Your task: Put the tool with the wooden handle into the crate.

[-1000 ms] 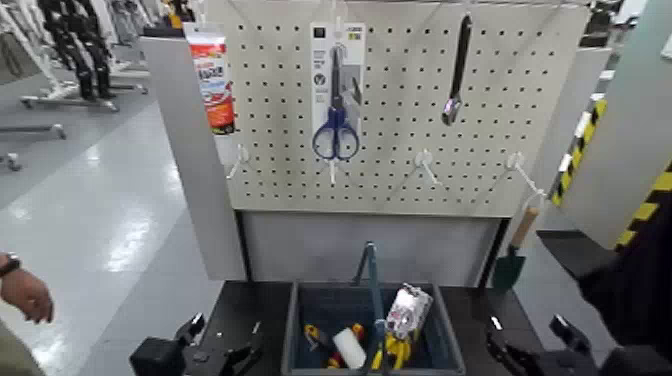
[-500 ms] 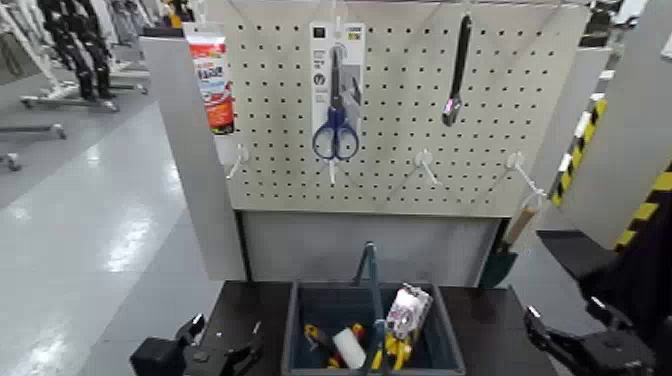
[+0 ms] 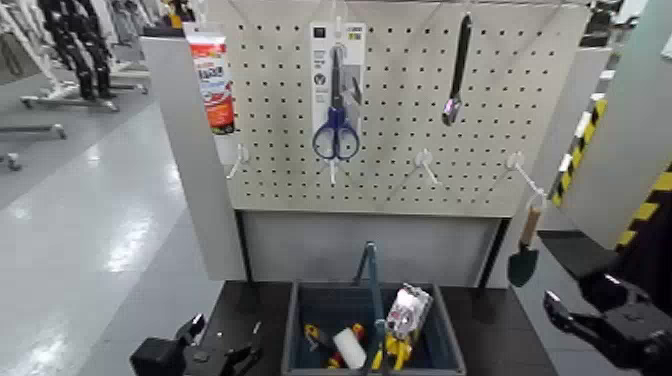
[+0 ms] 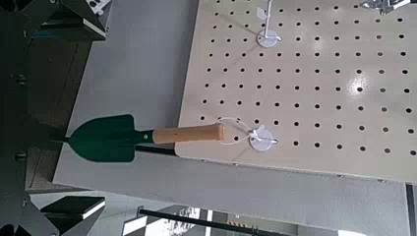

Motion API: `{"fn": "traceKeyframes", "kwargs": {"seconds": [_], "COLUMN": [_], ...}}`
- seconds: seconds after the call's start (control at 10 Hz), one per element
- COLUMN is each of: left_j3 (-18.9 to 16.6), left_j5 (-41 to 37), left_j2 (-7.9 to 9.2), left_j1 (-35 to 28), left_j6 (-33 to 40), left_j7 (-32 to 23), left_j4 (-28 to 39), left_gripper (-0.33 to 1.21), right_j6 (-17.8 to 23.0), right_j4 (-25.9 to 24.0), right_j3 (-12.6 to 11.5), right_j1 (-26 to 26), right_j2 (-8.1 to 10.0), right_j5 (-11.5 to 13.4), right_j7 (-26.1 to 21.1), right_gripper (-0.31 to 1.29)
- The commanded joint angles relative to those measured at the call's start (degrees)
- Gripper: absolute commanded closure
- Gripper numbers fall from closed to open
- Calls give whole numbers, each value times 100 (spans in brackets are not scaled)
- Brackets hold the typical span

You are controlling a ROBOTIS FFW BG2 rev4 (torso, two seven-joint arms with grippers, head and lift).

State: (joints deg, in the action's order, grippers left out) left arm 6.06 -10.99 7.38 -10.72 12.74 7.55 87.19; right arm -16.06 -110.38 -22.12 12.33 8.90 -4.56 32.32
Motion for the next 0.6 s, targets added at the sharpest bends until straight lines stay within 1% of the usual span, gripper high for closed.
{"fn": "traceKeyframes", "kwargs": {"seconds": [0.1,0.3,0.5,0.6], "left_j3": [0,0,0,0], "left_j5": [-9,-9,-9,-9], "left_j2": [0,0,0,0], "left_j1": [0,9,9,9], "left_j6": [-9,-9,-9,-17], "left_j7": [0,0,0,0], "left_j4": [0,0,0,0], "left_gripper": [11,11,11,11], "right_j6": [-126,-187,-240,-258], "right_j4": [245,438,764,948], "right_j3": [-29,33,165,252], "right_j1": [-275,-503,-793,-942], "right_j2": [376,622,894,1000], "right_j5": [-116,-186,-318,-353], "right_j7": [161,293,477,574], "right_gripper": [12,12,12,12]}}
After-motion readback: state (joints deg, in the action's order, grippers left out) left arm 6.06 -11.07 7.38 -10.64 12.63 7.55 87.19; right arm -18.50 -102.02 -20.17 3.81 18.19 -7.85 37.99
